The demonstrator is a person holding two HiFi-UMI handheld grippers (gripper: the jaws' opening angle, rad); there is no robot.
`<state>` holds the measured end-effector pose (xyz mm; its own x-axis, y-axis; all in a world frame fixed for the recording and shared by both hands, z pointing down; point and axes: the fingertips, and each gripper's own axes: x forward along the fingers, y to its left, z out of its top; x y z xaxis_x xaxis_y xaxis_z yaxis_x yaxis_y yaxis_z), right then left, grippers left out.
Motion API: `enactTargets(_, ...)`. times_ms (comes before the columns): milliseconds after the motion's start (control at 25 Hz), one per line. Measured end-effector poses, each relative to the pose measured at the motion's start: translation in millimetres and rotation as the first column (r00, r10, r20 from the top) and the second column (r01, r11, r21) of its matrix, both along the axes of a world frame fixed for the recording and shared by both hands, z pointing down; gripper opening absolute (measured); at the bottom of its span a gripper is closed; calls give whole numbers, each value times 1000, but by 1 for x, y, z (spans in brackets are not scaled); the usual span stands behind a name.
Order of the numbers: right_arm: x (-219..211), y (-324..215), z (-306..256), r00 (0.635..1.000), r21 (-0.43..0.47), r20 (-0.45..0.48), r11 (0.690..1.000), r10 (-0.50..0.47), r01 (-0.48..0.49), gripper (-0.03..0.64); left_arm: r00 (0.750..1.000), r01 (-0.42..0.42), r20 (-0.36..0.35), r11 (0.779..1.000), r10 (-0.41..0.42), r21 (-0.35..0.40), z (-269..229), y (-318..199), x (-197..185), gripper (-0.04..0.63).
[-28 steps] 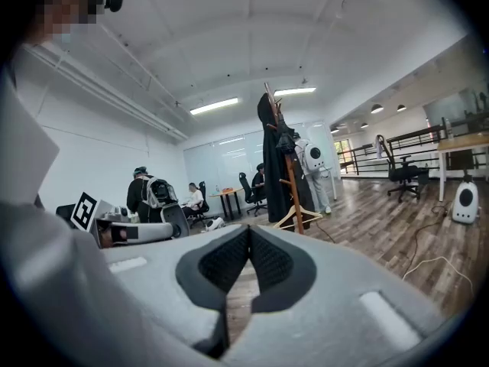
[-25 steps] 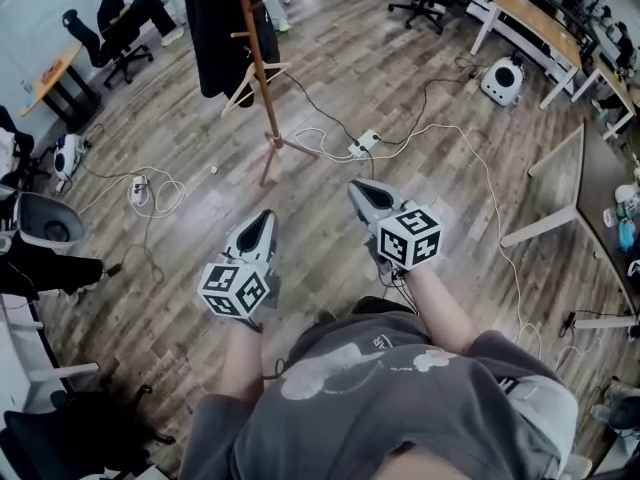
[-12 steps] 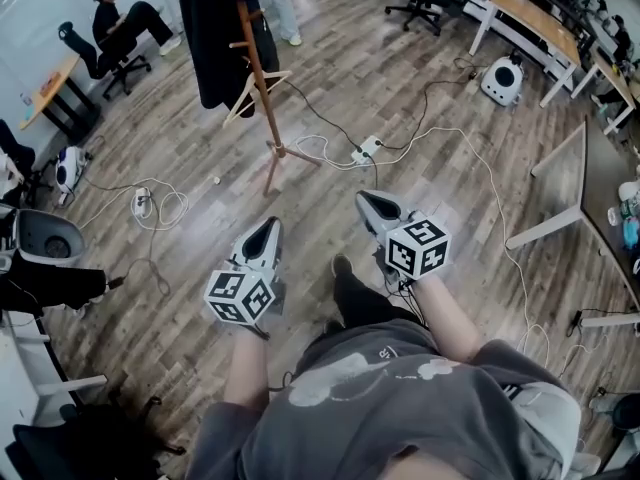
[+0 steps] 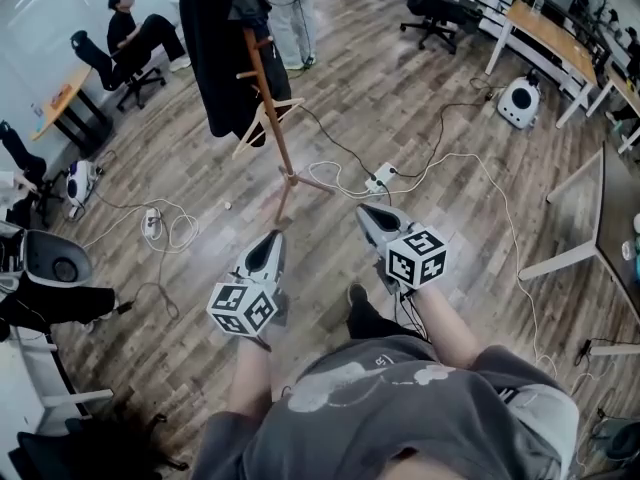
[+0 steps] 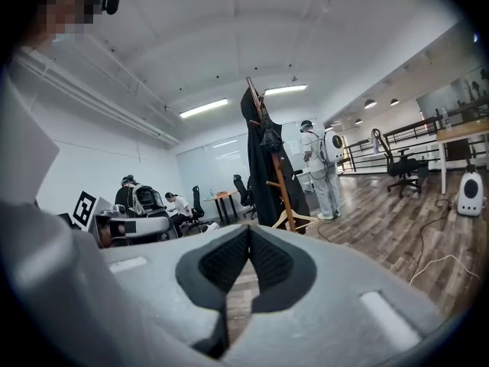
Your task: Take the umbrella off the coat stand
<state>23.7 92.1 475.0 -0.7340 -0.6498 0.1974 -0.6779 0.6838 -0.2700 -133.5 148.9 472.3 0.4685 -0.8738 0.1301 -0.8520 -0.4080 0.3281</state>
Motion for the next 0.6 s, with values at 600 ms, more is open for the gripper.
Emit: enactTargets(600, -10, -209, -26, 995, 36, 46, 996, -85, 83, -2, 996, 85, 12, 995, -86, 53, -55, -207, -8, 20)
